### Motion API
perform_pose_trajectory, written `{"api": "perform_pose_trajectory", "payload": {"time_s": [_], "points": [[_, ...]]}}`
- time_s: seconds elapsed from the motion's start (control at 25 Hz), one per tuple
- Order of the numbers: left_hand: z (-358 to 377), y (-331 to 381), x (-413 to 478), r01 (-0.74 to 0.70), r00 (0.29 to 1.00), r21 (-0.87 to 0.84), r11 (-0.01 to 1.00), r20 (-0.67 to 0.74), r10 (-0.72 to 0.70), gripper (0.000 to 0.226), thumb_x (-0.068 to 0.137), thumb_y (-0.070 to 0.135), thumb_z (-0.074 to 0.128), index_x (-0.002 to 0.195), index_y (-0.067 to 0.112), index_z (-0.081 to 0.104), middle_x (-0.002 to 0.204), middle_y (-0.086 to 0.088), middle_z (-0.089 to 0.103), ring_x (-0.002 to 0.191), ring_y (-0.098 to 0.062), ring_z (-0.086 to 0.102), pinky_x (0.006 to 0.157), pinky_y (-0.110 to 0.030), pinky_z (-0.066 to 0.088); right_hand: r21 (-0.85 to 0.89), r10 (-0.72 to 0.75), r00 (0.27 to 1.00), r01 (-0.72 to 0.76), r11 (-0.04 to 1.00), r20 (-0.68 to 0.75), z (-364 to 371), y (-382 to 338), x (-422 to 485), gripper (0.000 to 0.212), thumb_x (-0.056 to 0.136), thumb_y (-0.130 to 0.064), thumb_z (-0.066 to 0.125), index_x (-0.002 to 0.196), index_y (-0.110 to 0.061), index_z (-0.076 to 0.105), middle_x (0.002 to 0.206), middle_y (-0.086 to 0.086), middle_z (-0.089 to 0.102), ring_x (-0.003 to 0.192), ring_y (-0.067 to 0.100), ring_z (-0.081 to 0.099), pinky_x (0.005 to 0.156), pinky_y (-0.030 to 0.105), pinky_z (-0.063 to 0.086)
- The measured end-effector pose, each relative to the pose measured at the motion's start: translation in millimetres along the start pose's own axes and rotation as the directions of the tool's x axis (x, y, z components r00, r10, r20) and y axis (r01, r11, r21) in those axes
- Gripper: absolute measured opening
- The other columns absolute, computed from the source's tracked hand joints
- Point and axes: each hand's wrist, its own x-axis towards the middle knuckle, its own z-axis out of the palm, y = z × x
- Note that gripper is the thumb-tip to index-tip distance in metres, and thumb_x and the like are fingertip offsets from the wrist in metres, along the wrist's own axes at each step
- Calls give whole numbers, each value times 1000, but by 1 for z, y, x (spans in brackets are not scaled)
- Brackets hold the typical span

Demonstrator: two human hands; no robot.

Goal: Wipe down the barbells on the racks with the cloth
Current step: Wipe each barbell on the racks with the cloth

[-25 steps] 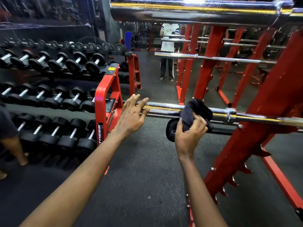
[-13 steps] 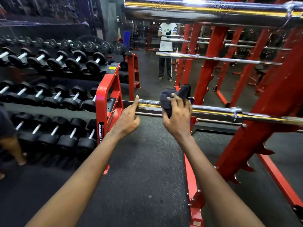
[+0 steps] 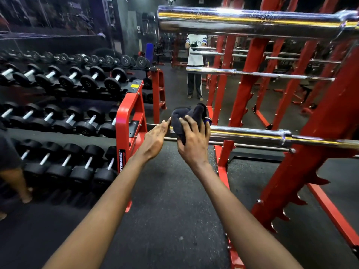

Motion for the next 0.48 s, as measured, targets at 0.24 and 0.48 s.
{"api": "perform_pose_trajectory", "payload": {"time_s": [0.24,0.48], "points": [[-6,9,4,119,993,-185,976,20,-117,90,88,83,7,152,28,38,160,6,30,150,-10,20,123,-38,10,51,-29,999,29,998,-14,18,-7,-44,68,85,-14,67,149,-28,51,158,-5,43,149,31,30,126,54,17],[-1,23,8,62,998,-73,995,-23,-63,76,96,73,15,142,27,54,150,2,48,142,-13,36,107,-26,22,383,167,984,-131,915,-63,33,8,-87,59,82,4,62,137,-14,59,147,8,46,141,29,39,122,38,29]]}}
